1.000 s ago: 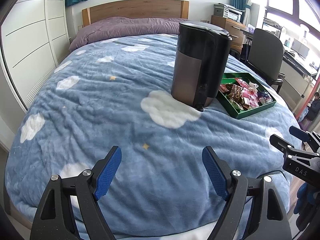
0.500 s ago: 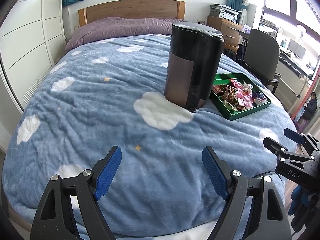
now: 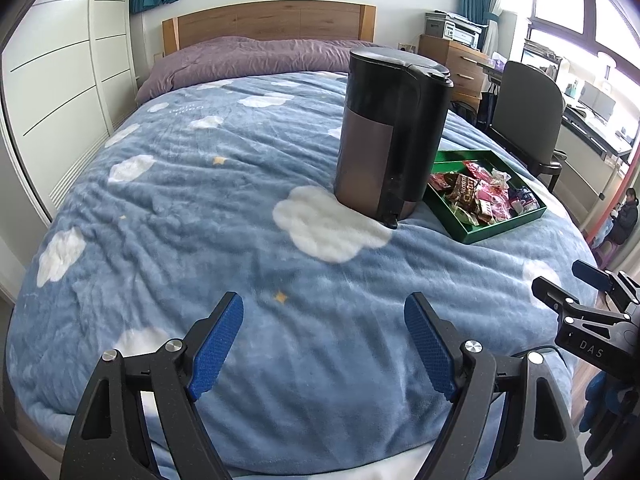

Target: Organize snacks

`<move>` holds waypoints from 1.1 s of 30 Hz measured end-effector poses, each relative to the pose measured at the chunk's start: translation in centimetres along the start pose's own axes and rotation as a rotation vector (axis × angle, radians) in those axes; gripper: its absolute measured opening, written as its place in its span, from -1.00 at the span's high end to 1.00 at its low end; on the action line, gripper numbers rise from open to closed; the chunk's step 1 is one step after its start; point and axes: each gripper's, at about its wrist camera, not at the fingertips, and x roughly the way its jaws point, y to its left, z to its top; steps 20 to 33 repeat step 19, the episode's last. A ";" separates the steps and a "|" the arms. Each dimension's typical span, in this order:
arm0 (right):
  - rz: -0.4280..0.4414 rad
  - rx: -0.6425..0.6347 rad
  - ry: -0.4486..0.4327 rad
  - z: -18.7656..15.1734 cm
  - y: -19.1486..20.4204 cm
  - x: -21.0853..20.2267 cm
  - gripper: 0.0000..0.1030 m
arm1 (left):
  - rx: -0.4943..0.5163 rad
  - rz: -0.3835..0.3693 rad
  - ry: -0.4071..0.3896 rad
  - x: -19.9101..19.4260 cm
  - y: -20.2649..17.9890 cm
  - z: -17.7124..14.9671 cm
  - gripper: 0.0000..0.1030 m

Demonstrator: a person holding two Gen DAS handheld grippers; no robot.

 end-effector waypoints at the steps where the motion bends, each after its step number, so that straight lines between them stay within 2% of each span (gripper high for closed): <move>1: -0.001 0.002 -0.001 0.0 0.0 0.0 -1.00 | -0.001 0.003 -0.003 0.0 0.0 0.0 -0.53; 15: -0.010 0.011 0.000 -0.1 -0.4 0.1 -1.00 | 0.018 0.022 -0.034 -0.8 -0.4 0.4 -0.53; 33: -0.010 0.011 0.001 -0.1 -0.4 0.2 -1.00 | 0.017 0.021 -0.027 -0.7 -0.3 0.6 -0.53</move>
